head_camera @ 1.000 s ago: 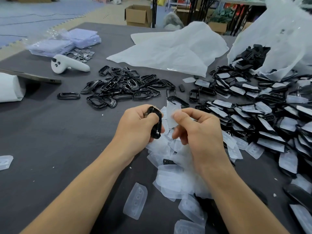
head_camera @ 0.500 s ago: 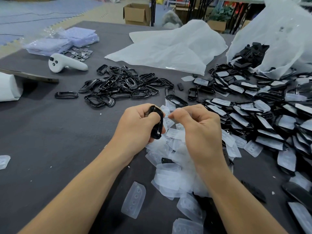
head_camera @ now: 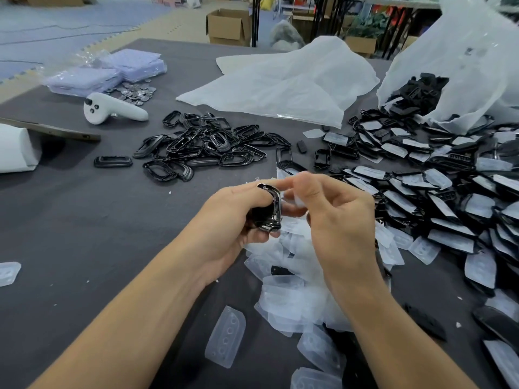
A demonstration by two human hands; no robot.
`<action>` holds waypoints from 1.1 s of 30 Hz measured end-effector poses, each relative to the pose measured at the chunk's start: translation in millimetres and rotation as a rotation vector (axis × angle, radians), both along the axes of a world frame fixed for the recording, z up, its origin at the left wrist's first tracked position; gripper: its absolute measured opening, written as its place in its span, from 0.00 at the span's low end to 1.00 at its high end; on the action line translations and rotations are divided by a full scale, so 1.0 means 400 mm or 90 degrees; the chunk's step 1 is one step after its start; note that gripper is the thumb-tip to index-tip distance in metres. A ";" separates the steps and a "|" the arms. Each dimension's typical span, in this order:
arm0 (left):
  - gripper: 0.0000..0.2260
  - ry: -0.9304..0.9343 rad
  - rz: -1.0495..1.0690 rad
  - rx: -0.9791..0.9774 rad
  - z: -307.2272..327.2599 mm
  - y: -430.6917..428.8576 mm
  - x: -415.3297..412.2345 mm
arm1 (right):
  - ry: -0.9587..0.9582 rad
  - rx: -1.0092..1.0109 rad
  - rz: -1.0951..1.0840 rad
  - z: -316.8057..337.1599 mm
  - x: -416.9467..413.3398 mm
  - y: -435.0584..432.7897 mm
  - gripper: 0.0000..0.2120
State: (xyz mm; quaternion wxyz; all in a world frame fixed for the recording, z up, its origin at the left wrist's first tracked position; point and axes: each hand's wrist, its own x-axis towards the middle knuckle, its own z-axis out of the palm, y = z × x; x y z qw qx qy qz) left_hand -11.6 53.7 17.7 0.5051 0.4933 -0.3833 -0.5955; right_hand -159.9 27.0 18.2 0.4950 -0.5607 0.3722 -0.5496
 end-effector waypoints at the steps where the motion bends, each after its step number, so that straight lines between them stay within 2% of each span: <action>1: 0.16 0.001 0.003 -0.005 0.000 0.000 0.002 | 0.003 0.011 -0.002 -0.003 0.000 -0.001 0.14; 4: 0.15 0.006 0.021 -0.005 -0.002 0.000 0.010 | 0.020 0.040 -0.020 -0.012 -0.002 -0.009 0.07; 7: 0.14 0.014 0.005 -0.014 -0.004 -0.002 0.012 | 0.076 0.070 0.001 -0.021 -0.008 -0.014 0.19; 8: 0.15 0.015 -0.004 -0.018 -0.005 -0.002 0.012 | 0.089 0.078 0.005 -0.024 -0.009 -0.015 0.20; 12: 0.17 0.019 -0.034 -0.029 -0.009 -0.001 0.014 | 0.062 0.079 0.021 -0.020 -0.007 -0.011 0.07; 15: 0.16 0.018 -0.038 -0.034 -0.007 -0.002 0.014 | 0.064 0.074 0.014 -0.016 -0.009 -0.012 0.06; 20: 0.15 0.003 -0.045 -0.033 -0.005 0.000 0.011 | 0.154 0.014 -0.070 -0.026 -0.011 -0.011 0.04; 24: 0.13 -0.012 0.075 -0.037 -0.011 -0.004 0.002 | 0.118 0.057 -0.142 -0.020 -0.020 -0.022 0.05; 27: 0.15 -0.112 0.154 -0.046 -0.024 -0.008 -0.009 | -0.016 0.097 -0.020 0.007 -0.022 -0.022 0.08; 29: 0.15 -0.167 0.154 -0.058 -0.032 -0.005 -0.019 | -0.096 0.126 0.086 0.017 -0.019 -0.011 0.07; 31: 0.11 -0.174 0.118 -0.076 -0.030 0.001 -0.027 | -0.092 0.140 0.127 0.018 -0.014 0.001 0.05; 33: 0.10 -0.130 0.099 -0.072 -0.028 0.003 -0.027 | -0.031 0.129 0.103 0.011 -0.007 0.007 0.07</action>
